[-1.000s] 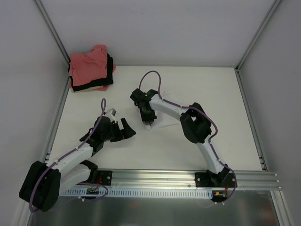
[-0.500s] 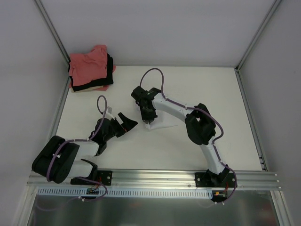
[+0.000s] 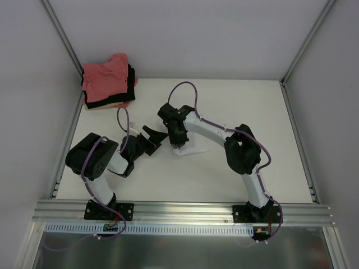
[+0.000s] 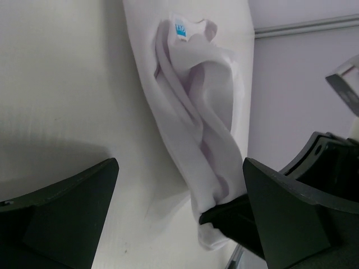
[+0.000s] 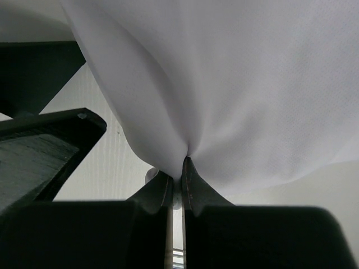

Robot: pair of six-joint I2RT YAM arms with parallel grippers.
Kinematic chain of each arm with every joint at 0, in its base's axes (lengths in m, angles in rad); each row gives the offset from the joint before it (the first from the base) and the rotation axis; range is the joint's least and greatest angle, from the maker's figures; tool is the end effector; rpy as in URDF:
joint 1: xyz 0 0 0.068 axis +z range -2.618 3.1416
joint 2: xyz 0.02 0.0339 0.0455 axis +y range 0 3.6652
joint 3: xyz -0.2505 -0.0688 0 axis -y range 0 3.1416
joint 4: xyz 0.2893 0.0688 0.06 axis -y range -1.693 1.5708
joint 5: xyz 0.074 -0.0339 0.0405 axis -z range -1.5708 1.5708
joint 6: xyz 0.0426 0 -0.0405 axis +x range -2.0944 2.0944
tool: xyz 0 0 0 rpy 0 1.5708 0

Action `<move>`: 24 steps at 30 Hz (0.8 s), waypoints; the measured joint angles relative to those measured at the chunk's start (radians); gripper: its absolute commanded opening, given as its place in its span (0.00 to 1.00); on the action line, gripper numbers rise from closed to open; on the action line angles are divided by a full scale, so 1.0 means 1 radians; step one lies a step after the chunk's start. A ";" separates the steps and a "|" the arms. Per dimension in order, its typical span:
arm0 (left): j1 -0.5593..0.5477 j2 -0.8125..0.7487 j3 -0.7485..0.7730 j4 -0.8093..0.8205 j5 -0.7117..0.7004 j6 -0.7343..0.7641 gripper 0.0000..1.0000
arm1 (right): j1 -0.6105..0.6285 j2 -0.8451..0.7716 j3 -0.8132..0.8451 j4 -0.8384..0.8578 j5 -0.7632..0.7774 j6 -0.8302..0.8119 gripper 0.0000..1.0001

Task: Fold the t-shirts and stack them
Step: Put the neatly folded tshirt into the corner of the board with the left arm

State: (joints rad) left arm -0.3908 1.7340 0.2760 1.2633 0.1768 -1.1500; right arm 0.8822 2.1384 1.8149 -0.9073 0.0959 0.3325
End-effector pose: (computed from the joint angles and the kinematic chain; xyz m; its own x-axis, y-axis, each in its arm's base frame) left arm 0.2437 -0.1085 0.0575 -0.5610 -0.7407 -0.3697 0.0551 0.4122 -0.9094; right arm 0.3125 0.3733 0.1799 -0.8105 -0.4736 -0.3447 -0.5118 0.8588 0.0235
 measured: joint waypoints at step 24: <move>0.000 0.146 0.137 0.059 0.039 -0.073 0.99 | 0.001 -0.002 -0.048 0.045 -0.052 0.007 0.01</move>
State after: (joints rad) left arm -0.3908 1.8805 0.4133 1.3220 0.2161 -1.2232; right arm 0.8833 2.1365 1.7668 -0.8623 0.0437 0.3397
